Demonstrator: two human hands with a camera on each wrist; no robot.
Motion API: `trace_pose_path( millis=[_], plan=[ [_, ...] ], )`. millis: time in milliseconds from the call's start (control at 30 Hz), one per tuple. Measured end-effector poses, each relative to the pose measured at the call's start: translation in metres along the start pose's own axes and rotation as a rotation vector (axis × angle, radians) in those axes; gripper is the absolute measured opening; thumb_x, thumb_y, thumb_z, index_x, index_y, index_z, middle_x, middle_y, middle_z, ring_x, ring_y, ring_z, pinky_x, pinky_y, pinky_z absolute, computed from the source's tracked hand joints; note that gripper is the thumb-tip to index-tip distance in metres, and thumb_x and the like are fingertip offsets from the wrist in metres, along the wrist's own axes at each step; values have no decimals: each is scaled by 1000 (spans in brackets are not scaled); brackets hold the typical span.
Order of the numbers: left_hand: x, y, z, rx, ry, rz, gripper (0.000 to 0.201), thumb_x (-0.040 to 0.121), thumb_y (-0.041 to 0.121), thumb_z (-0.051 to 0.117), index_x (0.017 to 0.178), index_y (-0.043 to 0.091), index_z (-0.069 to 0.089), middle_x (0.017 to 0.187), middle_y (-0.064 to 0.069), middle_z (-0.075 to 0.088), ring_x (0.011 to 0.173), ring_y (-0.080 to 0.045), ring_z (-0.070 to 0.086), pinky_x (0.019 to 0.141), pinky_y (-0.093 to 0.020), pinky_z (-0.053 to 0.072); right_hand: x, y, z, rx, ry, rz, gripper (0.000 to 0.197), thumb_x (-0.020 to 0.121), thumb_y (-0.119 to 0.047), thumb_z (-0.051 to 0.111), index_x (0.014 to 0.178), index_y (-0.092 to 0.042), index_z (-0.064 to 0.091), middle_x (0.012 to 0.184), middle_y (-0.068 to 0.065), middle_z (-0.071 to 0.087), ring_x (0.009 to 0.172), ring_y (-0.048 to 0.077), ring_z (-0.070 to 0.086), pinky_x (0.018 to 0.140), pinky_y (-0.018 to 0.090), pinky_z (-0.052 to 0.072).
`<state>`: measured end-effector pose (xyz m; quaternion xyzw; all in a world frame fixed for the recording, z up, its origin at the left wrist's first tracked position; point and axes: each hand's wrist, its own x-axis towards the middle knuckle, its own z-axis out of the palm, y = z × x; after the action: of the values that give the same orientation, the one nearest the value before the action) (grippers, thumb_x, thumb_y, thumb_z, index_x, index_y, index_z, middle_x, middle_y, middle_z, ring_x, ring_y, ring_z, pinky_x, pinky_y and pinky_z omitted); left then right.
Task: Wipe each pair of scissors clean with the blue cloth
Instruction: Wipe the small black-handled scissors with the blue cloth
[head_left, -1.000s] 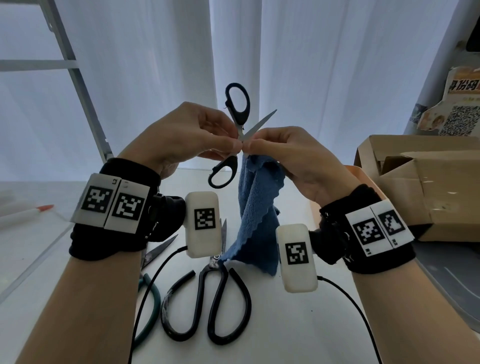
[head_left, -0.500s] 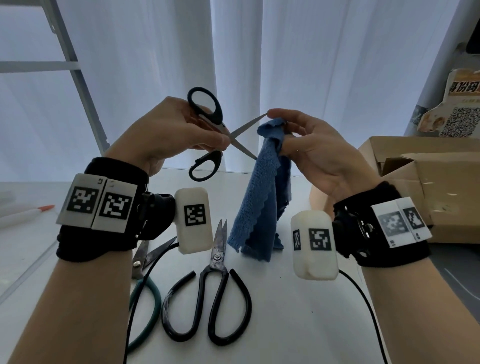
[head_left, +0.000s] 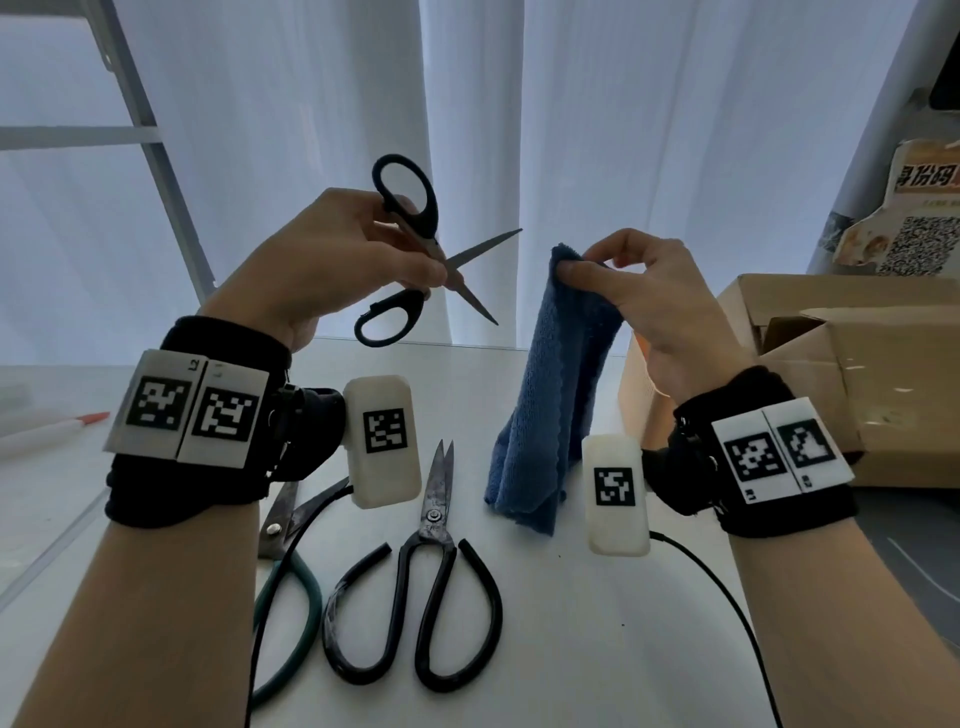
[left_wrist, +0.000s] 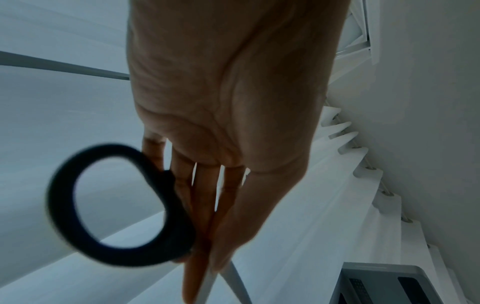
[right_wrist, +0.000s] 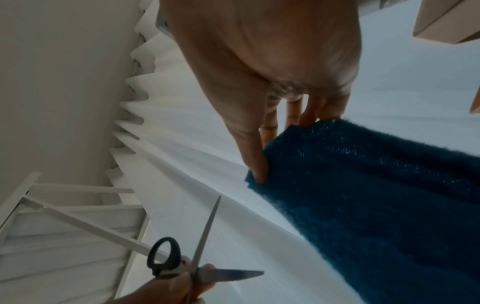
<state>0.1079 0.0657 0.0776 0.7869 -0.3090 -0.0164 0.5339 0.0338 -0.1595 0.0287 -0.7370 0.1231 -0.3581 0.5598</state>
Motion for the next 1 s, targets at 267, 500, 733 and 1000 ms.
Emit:
trace_pose_path(
  millis=[267, 500, 733, 1000],
  plan=[
    [-7, 6, 2, 99, -211, 17, 12, 85, 11, 74, 96, 10, 70, 87, 1, 79, 80, -1, 68, 92, -28, 45, -4, -7, -1, -40, -158, 51, 14, 85, -21, 75, 79, -19, 62, 69, -8, 65, 56, -3, 55, 51, 5, 38],
    [-6, 8, 13, 248, -279, 6, 5, 79, 12, 77, 82, 14, 73, 81, 0, 78, 75, -3, 66, 92, -33, 45, -12, -17, 10, 118, -320, 9, 4, 90, -18, 71, 93, -19, 69, 87, 1, 74, 75, 6, 66, 60, 10, 46],
    [-3, 5, 14, 266, -198, -15, 4, 78, 11, 76, 79, 12, 73, 76, 1, 77, 74, -3, 66, 87, -30, 44, -19, -21, 11, 17, -558, -24, 10, 96, -19, 61, 92, -13, 68, 90, 3, 70, 86, 9, 63, 77, 18, 49],
    [-1, 7, 20, 284, -182, -22, 5, 76, 9, 76, 80, 11, 74, 75, -1, 77, 90, -19, 72, 88, -30, 47, -18, -15, 21, -6, -515, -43, 23, 77, -4, 81, 91, -10, 63, 94, 18, 72, 84, 25, 70, 83, 30, 56]
  ],
)
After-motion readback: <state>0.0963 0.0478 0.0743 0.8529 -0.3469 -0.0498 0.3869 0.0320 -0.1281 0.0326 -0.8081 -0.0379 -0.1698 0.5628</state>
